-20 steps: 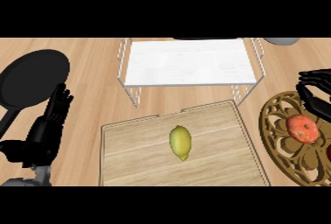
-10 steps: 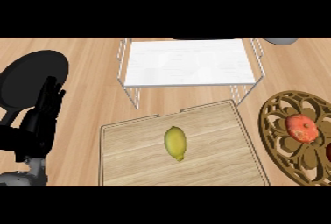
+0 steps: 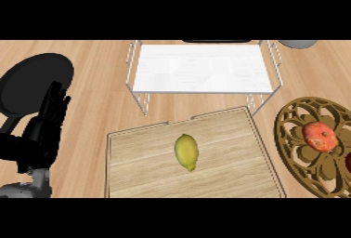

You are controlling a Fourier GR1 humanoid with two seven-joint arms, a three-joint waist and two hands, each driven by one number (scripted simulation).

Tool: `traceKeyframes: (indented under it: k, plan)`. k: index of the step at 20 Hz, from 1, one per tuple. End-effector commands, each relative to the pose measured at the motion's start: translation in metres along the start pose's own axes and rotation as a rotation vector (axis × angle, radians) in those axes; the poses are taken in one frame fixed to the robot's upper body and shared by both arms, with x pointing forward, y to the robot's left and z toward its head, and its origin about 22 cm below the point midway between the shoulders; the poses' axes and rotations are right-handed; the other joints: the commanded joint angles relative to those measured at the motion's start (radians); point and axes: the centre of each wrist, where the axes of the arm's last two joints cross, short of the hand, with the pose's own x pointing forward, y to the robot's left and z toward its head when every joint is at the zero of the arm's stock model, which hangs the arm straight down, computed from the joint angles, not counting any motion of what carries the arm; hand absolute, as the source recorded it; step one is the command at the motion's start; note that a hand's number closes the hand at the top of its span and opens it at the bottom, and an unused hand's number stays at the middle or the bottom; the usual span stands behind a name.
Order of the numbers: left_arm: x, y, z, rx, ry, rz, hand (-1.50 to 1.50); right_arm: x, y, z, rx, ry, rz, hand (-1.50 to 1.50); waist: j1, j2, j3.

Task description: Pick the squash from the placemat and place it in the tiered shelf

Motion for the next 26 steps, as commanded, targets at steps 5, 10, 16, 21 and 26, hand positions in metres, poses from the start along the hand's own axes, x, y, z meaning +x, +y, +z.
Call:
traceKeyframes:
  k: [5, 10, 16, 21, 26]
  plan:
    - [0.008, -0.021, 0.0, -0.028, -0.003, 0.021, 0.0, 0.056, 0.029, -0.007, 0.04, 0.243, 0.41, -1.5, 0.022, 0.006, 0.001]
    - [0.014, -0.006, -0.012, -0.008, -0.018, 0.004, 0.0, 0.064, 0.084, -0.018, 0.04, 0.309, 0.409, -1.5, 0.013, 0.005, 0.002]
    - [-0.008, -0.009, 0.001, -0.017, 0.002, -0.002, 0.0, 0.053, 0.092, -0.036, 0.046, 0.461, 0.63, -1.5, 0.024, 0.007, 0.002]
    - [0.009, -0.015, -0.012, -0.005, 0.003, -0.001, 0.0, 0.037, 0.104, -0.046, 0.077, 0.562, 0.688, -1.5, 0.013, 0.005, 0.003]
    - [-0.005, -0.01, 0.004, -0.003, -0.015, 0.005, 0.0, 0.023, 0.103, -0.043, 0.056, 0.521, 0.615, -1.5, 0.008, 0.003, 0.003]
